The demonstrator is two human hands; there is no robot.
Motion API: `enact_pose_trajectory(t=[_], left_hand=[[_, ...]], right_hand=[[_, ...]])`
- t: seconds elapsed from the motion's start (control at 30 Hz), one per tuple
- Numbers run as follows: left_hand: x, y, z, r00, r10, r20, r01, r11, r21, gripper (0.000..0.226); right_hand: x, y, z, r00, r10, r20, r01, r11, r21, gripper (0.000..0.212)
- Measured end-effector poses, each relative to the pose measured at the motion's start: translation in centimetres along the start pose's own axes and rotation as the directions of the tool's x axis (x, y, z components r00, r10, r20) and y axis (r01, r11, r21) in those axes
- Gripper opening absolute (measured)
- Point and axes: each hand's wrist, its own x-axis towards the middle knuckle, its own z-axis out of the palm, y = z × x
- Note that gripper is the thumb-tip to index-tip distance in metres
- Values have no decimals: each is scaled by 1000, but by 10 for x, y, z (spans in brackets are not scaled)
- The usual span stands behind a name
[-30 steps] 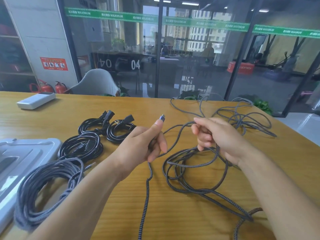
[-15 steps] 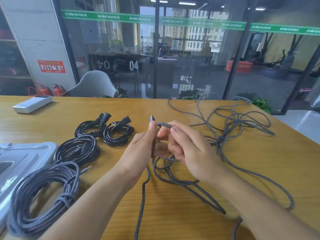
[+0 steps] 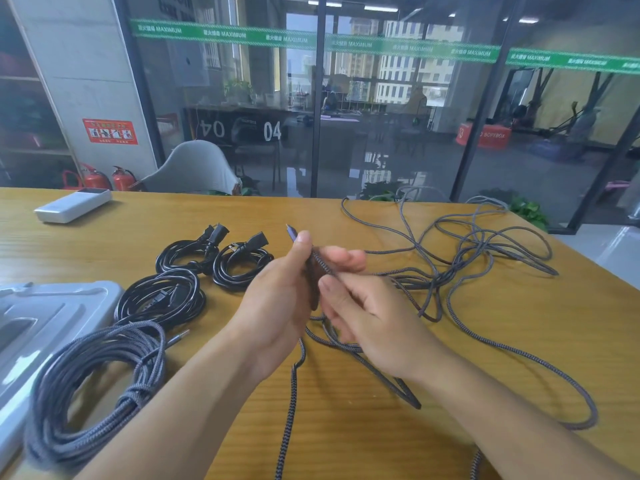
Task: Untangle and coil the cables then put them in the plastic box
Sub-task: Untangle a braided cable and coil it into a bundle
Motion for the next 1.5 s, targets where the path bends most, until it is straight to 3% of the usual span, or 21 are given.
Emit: enact_pose_trajectory(t=[0.13, 0.23, 0.47, 0.6, 0.73, 0.87, 0.97, 1.07, 1.2, 1.27, 1.4, 1.5], left_hand=[[1, 10, -5, 997, 20, -70, -31, 985, -168, 46], [0, 17, -9, 999, -14, -48, 2, 969, -247, 50], [-6, 24, -9, 997, -48, 56, 52, 997, -62, 57], [-7, 27, -12, 998, -48, 39, 48, 999, 17, 57], [-6, 29, -15, 1000, -19, 6, 18, 997, 78, 57], [-5, 30, -21, 1000, -15, 4, 14, 988, 156, 60], [-5, 31, -25, 1000, -4, -10, 6, 978, 207, 59], [-5, 28, -25, 1000, 0, 2, -1, 968, 250, 58], [-4, 16, -15, 996, -24, 88, -8, 938, 347, 55], [-2, 8, -11, 991, -41, 129, -14, 916, 400, 55], [2, -2, -9, 993, -32, 117, -34, 853, 520, 55], [4, -7, -10, 999, 10, 42, -32, 831, 555, 54]], right_hand=[[-2, 9, 6, 972, -19, 235, 57, 987, -153, 53], [4, 13, 1, 944, -99, 315, 218, 904, -369, 53], [21, 36, -26, 892, -343, 294, 446, 560, -699, 57], [27, 36, -47, 868, -436, 238, 433, 431, -792, 56], [30, 34, -58, 875, -449, 179, 374, 395, -839, 57], [30, 37, -75, 953, -286, 102, 224, 435, -872, 51], [24, 42, -94, 999, -32, 19, 35, 614, -789, 42], [16, 49, -94, 984, 179, -23, -159, 797, -583, 32], [22, 51, -75, 956, 99, -277, -255, 747, -614, 38], [26, 43, -61, 919, 21, -393, -241, 818, -522, 36], [27, 22, -39, 892, 82, -444, -184, 964, -193, 33], [23, 9, -28, 907, 214, -363, -167, 973, 157, 27]])
